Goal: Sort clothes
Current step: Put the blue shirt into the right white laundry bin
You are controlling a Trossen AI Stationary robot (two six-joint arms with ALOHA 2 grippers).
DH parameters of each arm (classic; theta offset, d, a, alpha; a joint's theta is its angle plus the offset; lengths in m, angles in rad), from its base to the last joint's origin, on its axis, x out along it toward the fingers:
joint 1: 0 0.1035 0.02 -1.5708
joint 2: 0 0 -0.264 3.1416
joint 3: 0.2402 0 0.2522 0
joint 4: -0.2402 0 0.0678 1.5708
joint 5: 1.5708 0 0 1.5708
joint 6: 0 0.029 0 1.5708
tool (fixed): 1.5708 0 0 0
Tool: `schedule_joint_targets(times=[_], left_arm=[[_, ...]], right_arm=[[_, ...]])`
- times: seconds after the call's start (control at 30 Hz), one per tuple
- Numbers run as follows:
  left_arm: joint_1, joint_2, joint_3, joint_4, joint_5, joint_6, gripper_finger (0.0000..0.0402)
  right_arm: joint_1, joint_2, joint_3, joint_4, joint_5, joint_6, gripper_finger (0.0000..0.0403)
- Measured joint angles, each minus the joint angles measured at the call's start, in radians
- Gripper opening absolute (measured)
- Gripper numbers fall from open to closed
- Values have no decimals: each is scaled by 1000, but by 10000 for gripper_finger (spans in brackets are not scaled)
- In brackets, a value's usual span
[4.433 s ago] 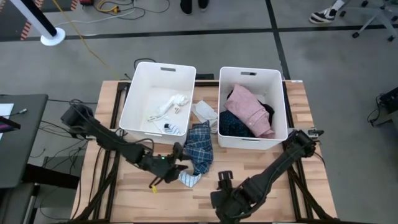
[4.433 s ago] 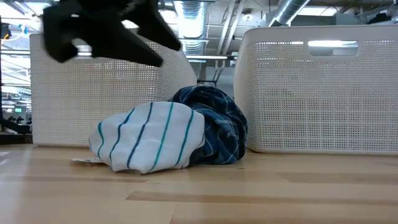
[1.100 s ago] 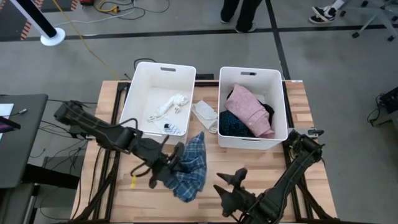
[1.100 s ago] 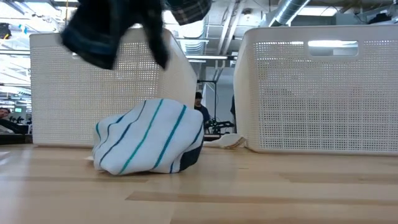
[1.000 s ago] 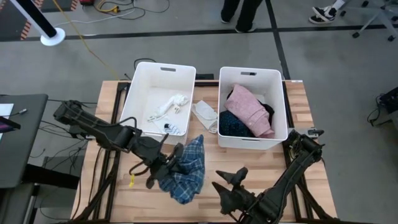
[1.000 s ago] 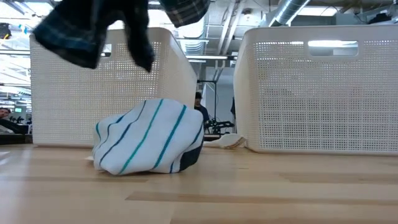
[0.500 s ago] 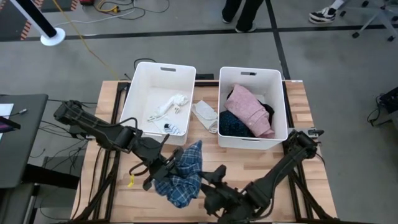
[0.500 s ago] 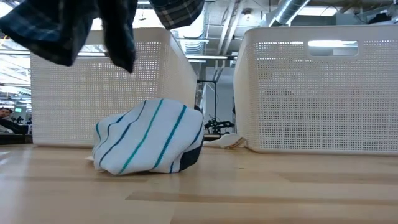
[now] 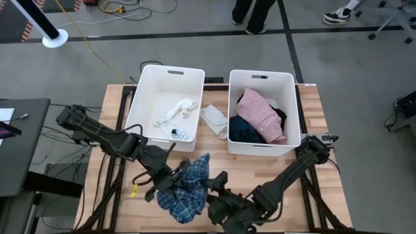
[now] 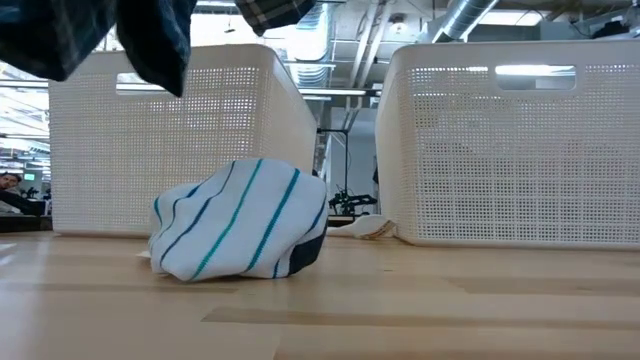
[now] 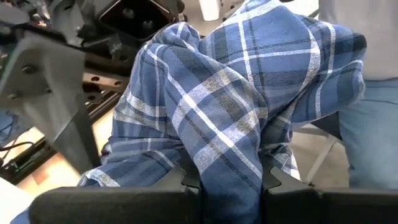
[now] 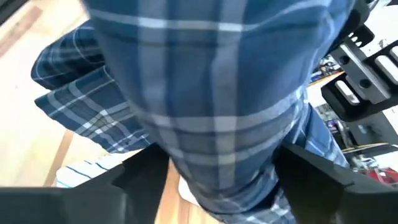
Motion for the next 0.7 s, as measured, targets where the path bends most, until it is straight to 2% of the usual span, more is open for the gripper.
schedule_joint_targets(times=[0.17, 0.27, 0.37, 0.57, 0.7], left_arm=[[-9, 0, 0, 3, 3, -5, 40], [-12, 0, 0, 3, 2, -4, 40], [-12, 0, 0, 6, 5, -3, 40], [-17, 0, 1, 22, 40, 0, 40], [-26, 0, 1, 39, 39, -4, 40]], right_arm=[[-38, 0, 0, 14, -48, 41, 367], [-57, 0, 0, 22, -56, 63, 385], [-70, 0, 0, 62, -70, 32, 387], [-98, 0, 0, 162, -193, -35, 372], [-107, 0, 0, 180, -207, -35, 356]])
